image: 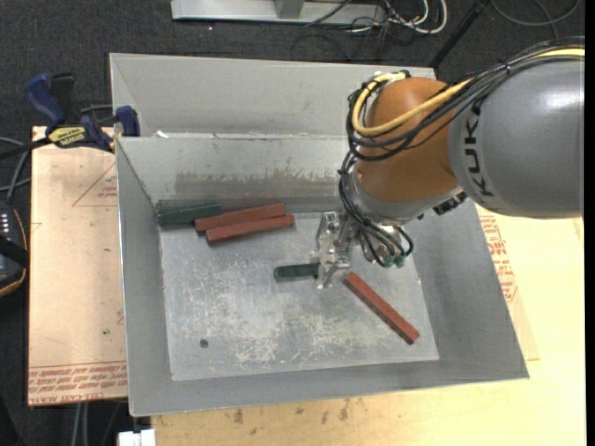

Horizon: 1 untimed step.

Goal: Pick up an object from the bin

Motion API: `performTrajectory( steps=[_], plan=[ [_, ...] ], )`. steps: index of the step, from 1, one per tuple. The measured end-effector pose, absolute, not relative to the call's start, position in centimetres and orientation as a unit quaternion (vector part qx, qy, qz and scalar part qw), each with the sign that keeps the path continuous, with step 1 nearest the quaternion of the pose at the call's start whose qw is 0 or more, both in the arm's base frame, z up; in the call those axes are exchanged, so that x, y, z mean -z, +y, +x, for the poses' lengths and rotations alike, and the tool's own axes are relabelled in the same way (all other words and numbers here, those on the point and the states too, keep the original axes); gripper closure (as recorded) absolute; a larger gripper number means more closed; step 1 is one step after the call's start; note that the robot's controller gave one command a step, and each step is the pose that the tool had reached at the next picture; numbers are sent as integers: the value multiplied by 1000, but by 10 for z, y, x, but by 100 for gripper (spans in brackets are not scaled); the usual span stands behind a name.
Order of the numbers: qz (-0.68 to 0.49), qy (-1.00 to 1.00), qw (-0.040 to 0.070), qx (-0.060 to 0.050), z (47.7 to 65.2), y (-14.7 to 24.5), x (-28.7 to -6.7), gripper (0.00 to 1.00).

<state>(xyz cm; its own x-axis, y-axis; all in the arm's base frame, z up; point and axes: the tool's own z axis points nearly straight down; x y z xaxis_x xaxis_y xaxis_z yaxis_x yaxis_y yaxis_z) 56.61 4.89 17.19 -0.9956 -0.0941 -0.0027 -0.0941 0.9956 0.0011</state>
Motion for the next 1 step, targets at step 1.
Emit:
performTrajectory(
  steps=[1],
  plan=[
    [-53,999,1,0,564,55,-221,100]
  ],
)
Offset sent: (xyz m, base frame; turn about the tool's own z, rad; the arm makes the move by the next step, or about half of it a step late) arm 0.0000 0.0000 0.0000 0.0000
